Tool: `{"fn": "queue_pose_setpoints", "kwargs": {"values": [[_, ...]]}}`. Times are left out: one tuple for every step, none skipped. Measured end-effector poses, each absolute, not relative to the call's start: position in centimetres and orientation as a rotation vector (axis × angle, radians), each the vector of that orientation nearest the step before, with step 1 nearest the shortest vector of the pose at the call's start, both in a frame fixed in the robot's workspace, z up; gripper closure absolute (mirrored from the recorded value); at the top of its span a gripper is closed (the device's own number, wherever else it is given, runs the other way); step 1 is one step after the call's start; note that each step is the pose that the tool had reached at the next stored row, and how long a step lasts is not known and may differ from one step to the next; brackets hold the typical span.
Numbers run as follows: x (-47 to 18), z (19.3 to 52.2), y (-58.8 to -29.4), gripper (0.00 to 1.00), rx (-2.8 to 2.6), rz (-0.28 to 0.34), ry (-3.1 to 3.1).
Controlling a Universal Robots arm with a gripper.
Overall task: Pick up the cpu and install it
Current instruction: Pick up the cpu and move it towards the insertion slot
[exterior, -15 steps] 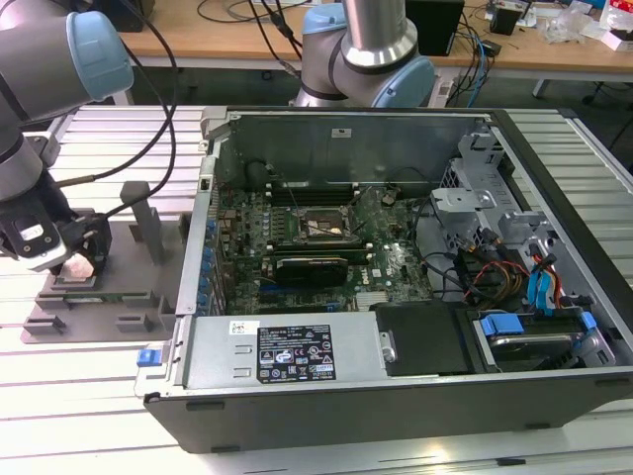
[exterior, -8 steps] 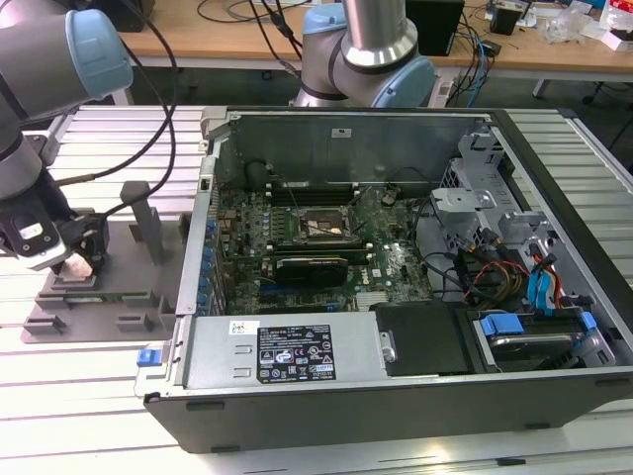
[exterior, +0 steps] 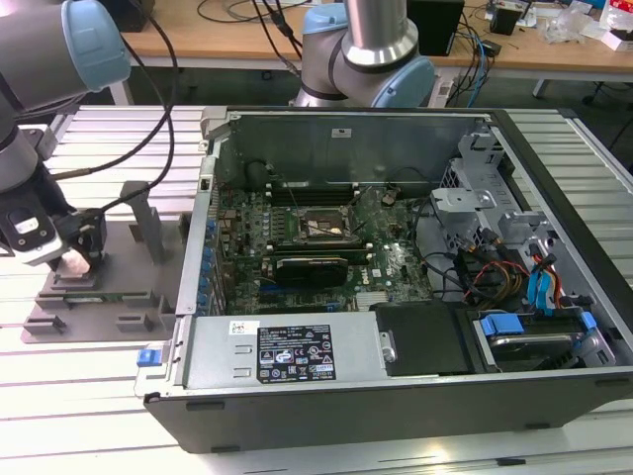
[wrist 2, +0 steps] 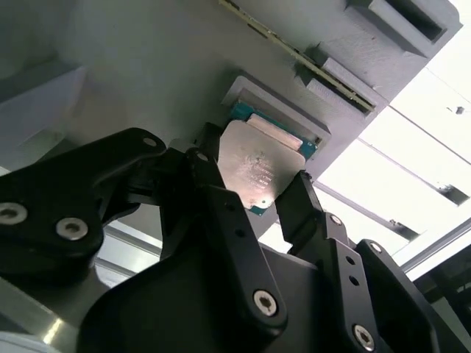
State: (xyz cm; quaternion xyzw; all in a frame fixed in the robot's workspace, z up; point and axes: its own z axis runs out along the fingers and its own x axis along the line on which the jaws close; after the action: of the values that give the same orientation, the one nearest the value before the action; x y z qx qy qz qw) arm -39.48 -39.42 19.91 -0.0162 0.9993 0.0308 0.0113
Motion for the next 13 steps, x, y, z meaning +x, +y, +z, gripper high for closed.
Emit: {"fn": "queue_pose_setpoints", "kwargs": {"values": [[-39.48, 20.30, -39.42, 0.45, -0.051, 0.096, 3.117], [-39.48, 20.46, -39.42, 0.45, -0.051, 0.096, 3.117], [-39.47, 20.47, -39.42, 0.45, -0.051, 0.096, 3.117], [-39.48, 20.50, -39.42, 0.45, -0.051, 0.096, 3.117], [-39.48, 20.52, -39.42, 0.45, -0.051, 0.096, 3.117], [-39.48, 20.54, -39.42, 0.45, -0.051, 0.096, 3.117], [-39.48, 20.55, -39.42, 0.45, -0.051, 0.096, 3.117], [-39.48, 20.56, -39.42, 0.45, -0.051, 0.096, 3.117], [-39.48, 20.57, -39.42, 0.45, -0.051, 0.096, 3.117], [-39.48, 20.60, -39.42, 0.45, -0.051, 0.096, 3.117], [-39.48, 20.67, -39.42, 0.45, -0.051, 0.096, 3.117], [-39.49, 20.71, -39.42, 0.45, -0.051, 0.096, 3.117], [-39.48, 20.89, -39.42, 0.45, -0.051, 0.096, 3.117]]}}
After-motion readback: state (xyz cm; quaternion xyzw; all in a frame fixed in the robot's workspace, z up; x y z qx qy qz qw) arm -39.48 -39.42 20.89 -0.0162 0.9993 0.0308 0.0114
